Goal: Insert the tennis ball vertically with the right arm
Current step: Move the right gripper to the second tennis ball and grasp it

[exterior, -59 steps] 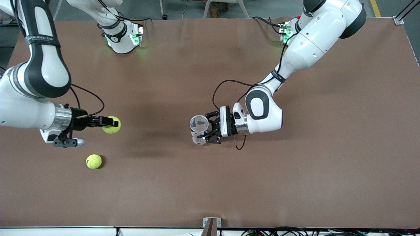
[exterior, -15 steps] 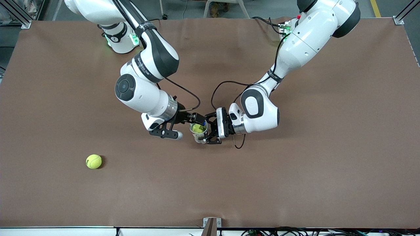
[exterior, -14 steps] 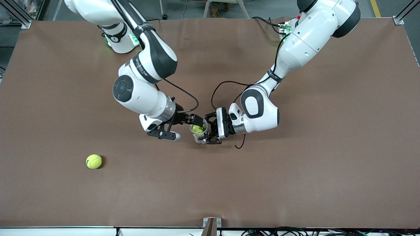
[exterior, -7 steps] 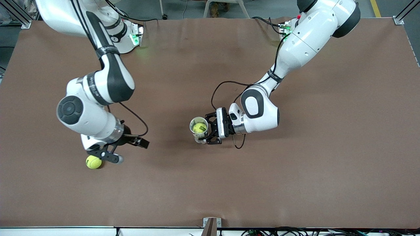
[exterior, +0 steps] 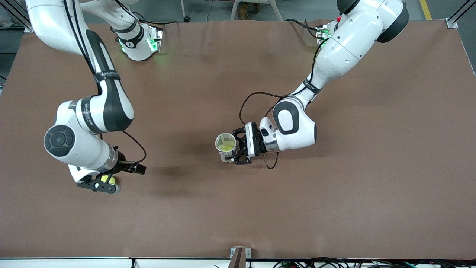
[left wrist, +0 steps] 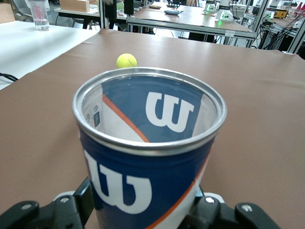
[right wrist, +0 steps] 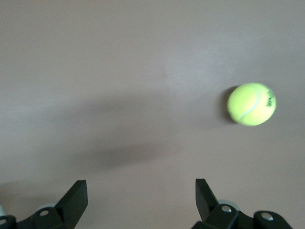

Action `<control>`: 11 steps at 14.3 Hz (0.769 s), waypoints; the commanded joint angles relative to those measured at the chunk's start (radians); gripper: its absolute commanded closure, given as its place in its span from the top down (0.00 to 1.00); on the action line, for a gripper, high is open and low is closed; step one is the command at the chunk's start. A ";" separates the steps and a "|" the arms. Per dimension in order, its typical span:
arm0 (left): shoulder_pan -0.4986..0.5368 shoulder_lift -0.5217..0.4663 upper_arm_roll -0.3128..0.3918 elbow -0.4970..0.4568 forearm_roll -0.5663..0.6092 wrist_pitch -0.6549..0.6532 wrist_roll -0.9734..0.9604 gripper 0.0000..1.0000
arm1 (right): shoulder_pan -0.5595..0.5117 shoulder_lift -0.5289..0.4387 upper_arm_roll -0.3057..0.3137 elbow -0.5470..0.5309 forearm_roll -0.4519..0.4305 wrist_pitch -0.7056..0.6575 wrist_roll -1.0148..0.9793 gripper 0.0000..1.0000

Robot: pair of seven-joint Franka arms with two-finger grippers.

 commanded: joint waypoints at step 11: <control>-0.011 0.004 0.011 -0.015 -0.010 0.019 0.006 0.78 | -0.201 0.128 0.017 -0.006 -0.088 0.136 -0.437 1.00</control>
